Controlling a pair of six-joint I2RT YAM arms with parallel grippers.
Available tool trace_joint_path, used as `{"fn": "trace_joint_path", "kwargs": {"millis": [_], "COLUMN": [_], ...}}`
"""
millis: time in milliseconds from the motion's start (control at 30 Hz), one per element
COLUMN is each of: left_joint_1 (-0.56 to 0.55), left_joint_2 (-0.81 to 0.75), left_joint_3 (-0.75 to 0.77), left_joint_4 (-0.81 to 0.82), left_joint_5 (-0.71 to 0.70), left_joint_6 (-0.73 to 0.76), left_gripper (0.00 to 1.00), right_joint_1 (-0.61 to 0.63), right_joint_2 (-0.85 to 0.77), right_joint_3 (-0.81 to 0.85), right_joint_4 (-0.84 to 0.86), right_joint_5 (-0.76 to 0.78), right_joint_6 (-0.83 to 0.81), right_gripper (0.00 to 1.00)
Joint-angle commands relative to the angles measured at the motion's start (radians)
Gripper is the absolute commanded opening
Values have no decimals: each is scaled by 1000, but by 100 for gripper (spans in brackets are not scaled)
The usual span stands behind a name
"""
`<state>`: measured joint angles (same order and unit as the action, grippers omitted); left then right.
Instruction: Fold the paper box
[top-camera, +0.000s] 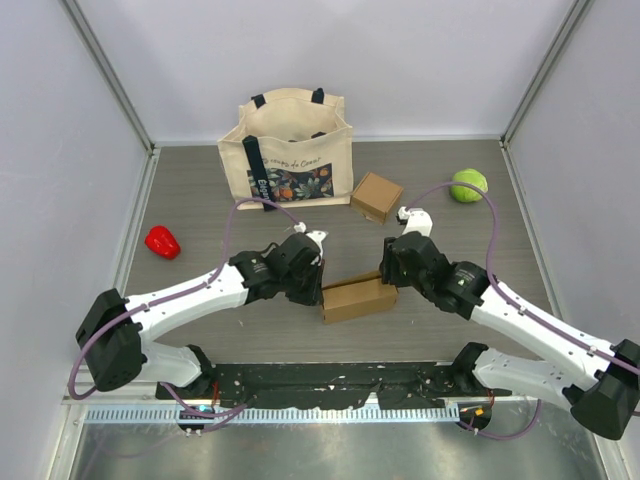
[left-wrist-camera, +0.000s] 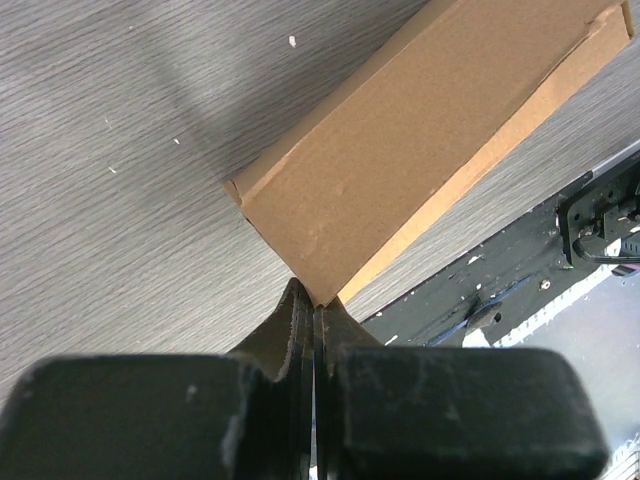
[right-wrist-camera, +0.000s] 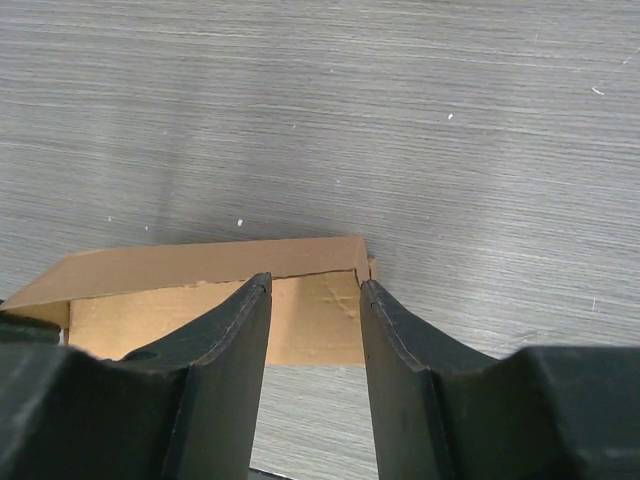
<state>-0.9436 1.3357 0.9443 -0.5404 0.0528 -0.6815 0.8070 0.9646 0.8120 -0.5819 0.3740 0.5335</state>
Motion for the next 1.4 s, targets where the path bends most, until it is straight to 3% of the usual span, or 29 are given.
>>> {"fn": "trace_joint_path", "kwargs": {"millis": [0, 400, 633, 933, 1000, 1200, 1367], "left_joint_1": [-20, -40, -52, -75, -78, -80, -81], "left_joint_2": [34, 36, 39, 39, 40, 45, 48], "left_joint_3": [4, 1, 1, -10, -10, -7, -4], "left_joint_4": [-39, -41, -38, -23, -20, -21, -23], "left_joint_5": [-14, -37, -47, -45, -73, -74, -73], "left_joint_6": [-15, -29, -38, -56, -59, -59, -56], "left_gripper": [0, 0, 0, 0, 0, 0, 0], "right_joint_1": [-20, -48, -48, -48, -48, -48, -48], "right_joint_2": [23, 79, 51, 48, 54, 23, -67], "right_joint_3": [59, 33, -5, -47, -39, -11, -34], "right_joint_4": [27, -32, -58, -78, -85, -64, -22], "right_joint_5": [58, 23, 8, 3, 14, -17, -33], "right_joint_6": [46, 213, 270, 238, 197, 106, 74], "right_gripper": [47, 39, 25, 22, 23, 38, 55]}}
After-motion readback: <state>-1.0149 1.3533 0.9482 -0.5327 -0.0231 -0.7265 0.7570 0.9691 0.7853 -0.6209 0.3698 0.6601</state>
